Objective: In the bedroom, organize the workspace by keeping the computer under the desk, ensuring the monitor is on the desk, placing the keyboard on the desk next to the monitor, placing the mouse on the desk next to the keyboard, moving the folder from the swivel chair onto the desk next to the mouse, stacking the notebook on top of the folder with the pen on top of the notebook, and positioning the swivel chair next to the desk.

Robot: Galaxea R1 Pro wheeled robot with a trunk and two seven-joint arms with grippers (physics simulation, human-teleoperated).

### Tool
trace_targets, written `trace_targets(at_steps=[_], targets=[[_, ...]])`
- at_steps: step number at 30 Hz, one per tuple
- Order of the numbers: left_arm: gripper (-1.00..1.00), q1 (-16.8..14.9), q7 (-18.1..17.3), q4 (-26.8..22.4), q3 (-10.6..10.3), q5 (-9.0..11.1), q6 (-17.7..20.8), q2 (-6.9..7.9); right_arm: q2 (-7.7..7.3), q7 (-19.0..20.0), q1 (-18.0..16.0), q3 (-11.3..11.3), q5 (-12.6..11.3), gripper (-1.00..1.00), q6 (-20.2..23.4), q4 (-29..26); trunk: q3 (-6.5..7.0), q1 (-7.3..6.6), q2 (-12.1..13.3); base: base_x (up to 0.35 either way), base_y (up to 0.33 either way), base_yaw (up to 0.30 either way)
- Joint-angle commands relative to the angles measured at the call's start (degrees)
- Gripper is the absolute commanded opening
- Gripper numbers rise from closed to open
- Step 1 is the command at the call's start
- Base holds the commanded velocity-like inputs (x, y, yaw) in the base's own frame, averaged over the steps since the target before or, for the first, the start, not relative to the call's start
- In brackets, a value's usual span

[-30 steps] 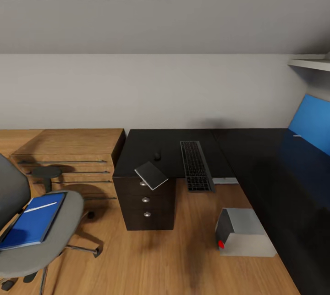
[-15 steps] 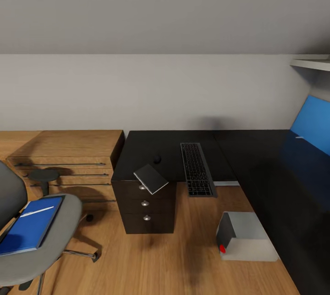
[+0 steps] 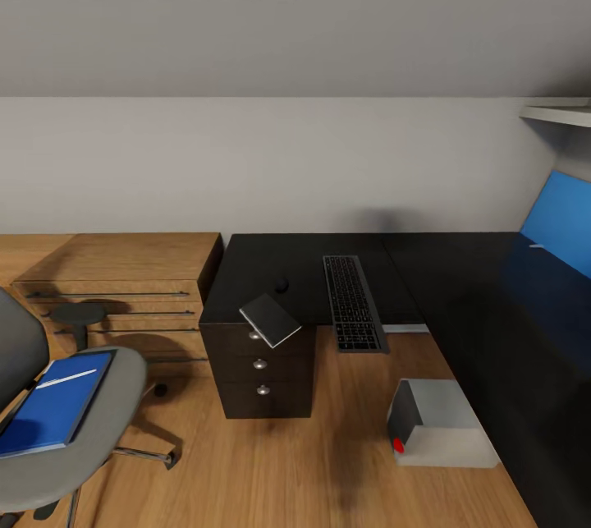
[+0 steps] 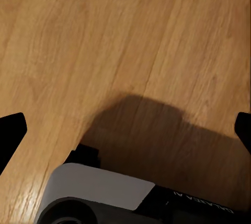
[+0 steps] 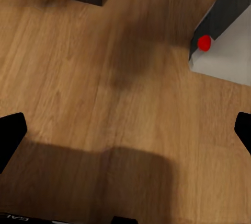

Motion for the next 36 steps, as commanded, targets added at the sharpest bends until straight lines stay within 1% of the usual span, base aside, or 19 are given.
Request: trace_targets(at_steps=[1,3,4,7,9,11,14,16,18,20,22,23,24,25,26,27,28,31,36], targets=[[1.00,-0.02,0.42,-2.75,-0.49,0.30,-0.05,0.10,0.09,-0.35,-0.08,0.42,-0.41,1.00,-0.02,-2.21,-0.06,0.00,-0.03,0.000,0.000,0.000],[1.00,-0.02,0.44,-5.62,-0.50,0.30,0.38,0.35,0.08,-0.46,-0.11,0.38,-0.40,1.00,0.21,-5.20,-0.06,0.00,-0.03,0.000,0.000,0.000],[1.00,-0.02,0.48,-10.54,-0.49,0.31,2.90,1.11,-0.03,-0.60,-0.20,0.30,-0.40,1.00,0.76,-10.29,-0.06,0.00,-0.03,0.000,0.000,0.000],[1.00,-0.02,0.54,-26.29,-0.12,0.64,18.50,4.10,-0.42,-0.80,-0.74,-0.60,-0.44,1.00,1.65,-21.92,-0.06,0.00,-0.03,0.000,0.000,0.000],[1.00,-0.02,0.64,-36.22,-0.02,0.69,24.98,5.27,-0.50,-0.68,-1.01,-4.14,-0.52,1.00,2.90,-29.28,-0.06,0.00,-0.03,0.000,0.000,0.000],[1.00,-0.02,0.70,-39.86,0.02,0.72,26.74,5.58,-0.49,-0.57,-1.39,-5.97,-0.62,1.00,4.57,-32.47,-0.06,0.00,-0.03,0.000,0.000,0.000],[1.00,-0.02,0.74,-47.37,0.03,0.88,30.27,5.95,-0.42,-0.33,-2.90,-9.90,-2.15,1.00,10.92,-38.86,-0.06,0.00,-0.03,0.000,0.000,0.000],[1.00,-0.02,0.73,-51.60,-0.02,0.94,33.79,5.98,-0.40,-0.24,-4.06,-11.71,-5.24,1.00,14.49,-41.99,-0.06,0.00,-0.03,0.000,0.000,0.000],[1.00,-0.02,0.73,-56.85,-0.10,0.97,39.14,5.86,-0.55,-0.24,-6.13,-12.97,-11.06,1.00,18.26,-45.12,-0.06,0.00,-0.03,0.000,0.000,0.000],[1.00,-0.02,0.70,-59.14,-0.09,0.99,41.21,5.83,-0.66,-0.24,-7.43,-13.36,-14.22,1.00,19.97,-46.36,-0.06,0.00,-0.03,0.000,0.000,0.000],[1.00,-0.02,0.66,-64.76,0.02,1.93,44.22,5.84,-2.09,-0.22,-11.10,-14.82,-24.01,1.00,24.73,-50.00,-0.06,0.00,-0.03,0.000,0.000,0.000],[1.00,-0.02,0.65,-65.42,0.03,2.43,44.46,5.86,-2.33,-0.20,-11.48,-15.23,-25.93,1.00,25.41,-50.59,-0.06,0.00,-0.03,0.000,0.000,0.000],[1.00,-0.02,0.65,-66.44,0.02,3.73,44.80,5.92,-2.74,-0.20,-12.14,-16.17,-30.03,1.00,26.65,-51.74,-0.06,0.00,-0.03,0.000,0.000,0.000],[1.00,-0.02,0.65,-66.81,0.02,4.47,44.93,5.95,-2.89,-0.19,-12.41,-16.63,-32.11,1.00,27.24,-52.31,-0.06,0.00,-0.03,0.000,0.000,0.000],[1.00,-0.02,0.68,-67.25,0.02,5.88,45.10,6.00,-3.19,-0.18,-12.88,-17.36,-36.11,1.00,28.42,-53.47,-0.06,0.00,-0.03,0.000,0.000,0.000],[1.00,-0.02,0.69,-67.31,0.03,6.50,45.15,6.02,-3.31,-0.17,-13.06,-17.62,-37.97,1.00,28.99,-54.05,-0.06,0.00,-0.03,0.000,0.000,0.000],[1.00,-0.02,0.59,-64.07,0.10,8.56,45.04,6.18,-3.94,-0.21,-13.70,-18.50,-46.26,1.00,31.46,-57.87,-0.06,0.00,-0.03,0.000,0.000,0.000],[1.00,-0.02,0.50,-63.02,0.07,8.91,44.97,6.20,-4.06,-0.23,-13.82,-18.72,-48.20,1.00,31.97,-59.60,-0.06,0.00,-0.03,0.000,0.000,0.000],[1.00,-0.02,0.47,-62.48,0.02,9.06,44.98,6.21,-4.28,0.89,-13.86,-18.73,-49.11,1.00,32.45,-60.58,-0.06,0.00,-0.03,0.000,0.000,0.000]])
